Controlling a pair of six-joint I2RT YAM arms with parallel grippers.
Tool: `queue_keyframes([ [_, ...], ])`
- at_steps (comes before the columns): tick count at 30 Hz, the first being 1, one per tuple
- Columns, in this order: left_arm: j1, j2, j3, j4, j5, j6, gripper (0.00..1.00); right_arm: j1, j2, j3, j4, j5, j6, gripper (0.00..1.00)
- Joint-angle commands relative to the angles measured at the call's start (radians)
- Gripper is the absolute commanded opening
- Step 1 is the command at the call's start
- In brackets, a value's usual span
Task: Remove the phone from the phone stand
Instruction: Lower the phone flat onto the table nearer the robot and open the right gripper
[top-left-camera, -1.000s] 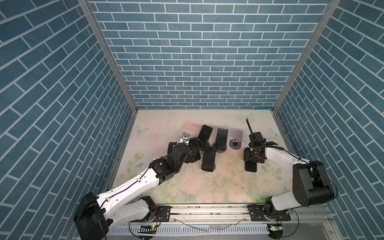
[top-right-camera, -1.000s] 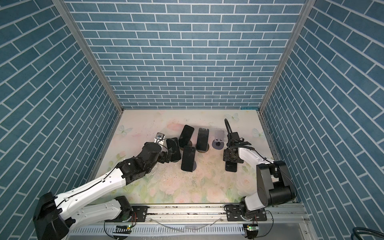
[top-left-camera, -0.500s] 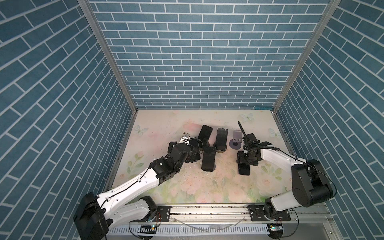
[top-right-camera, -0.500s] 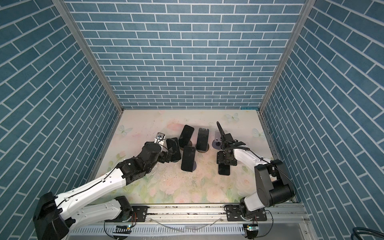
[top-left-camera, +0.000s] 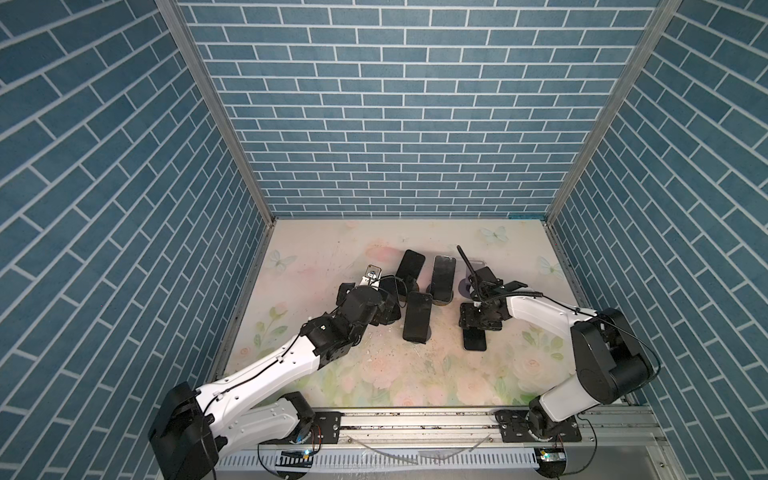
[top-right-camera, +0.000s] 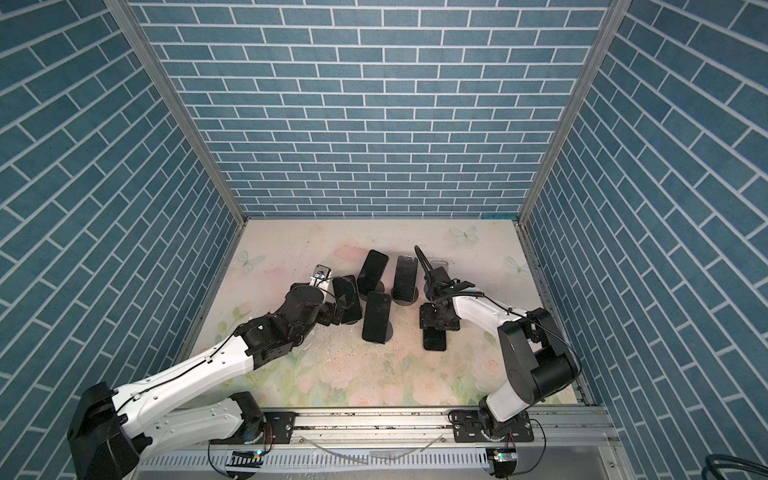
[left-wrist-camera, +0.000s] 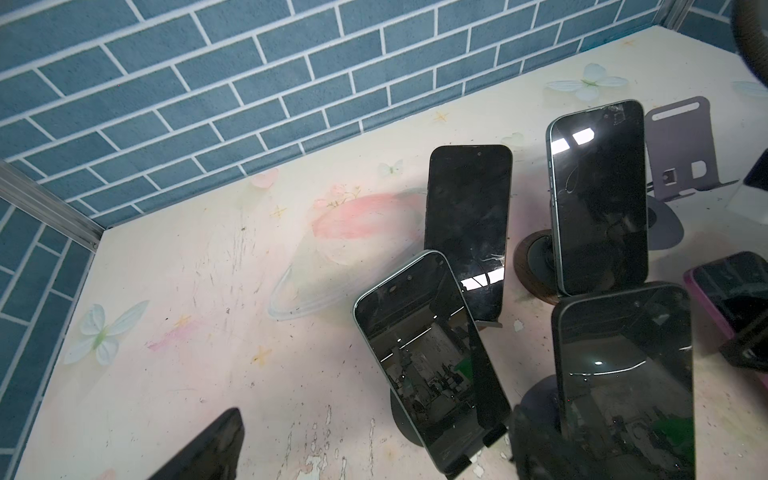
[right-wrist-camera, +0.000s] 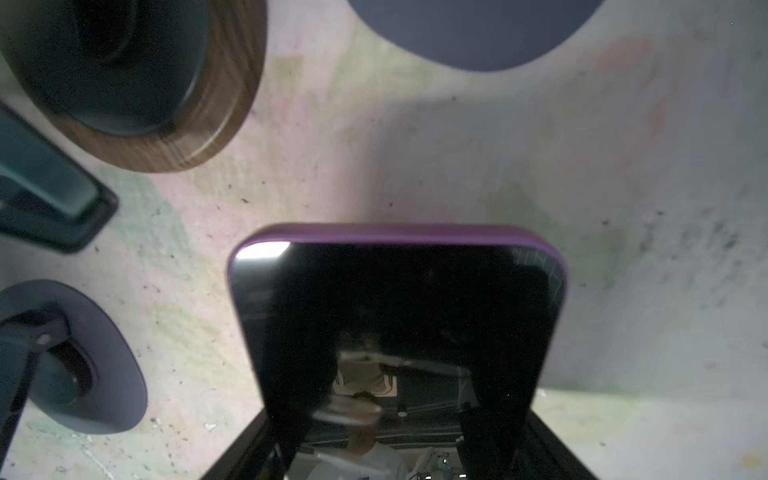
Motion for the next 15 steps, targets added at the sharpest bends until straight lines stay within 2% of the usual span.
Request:
queue_keyframes([
  [1, -0.006, -0.006, 0.0, 0.005, 0.002, 0.005, 1.0, 0.021, 0.026, 0.059, -0.017, 0.005, 0.038, 0.42],
  [15, -0.006, -0.003, -0.011, 0.011, -0.001, 0.009, 1.0, 0.073, 0.156, 0.114, -0.058, 0.059, 0.063, 0.44],
])
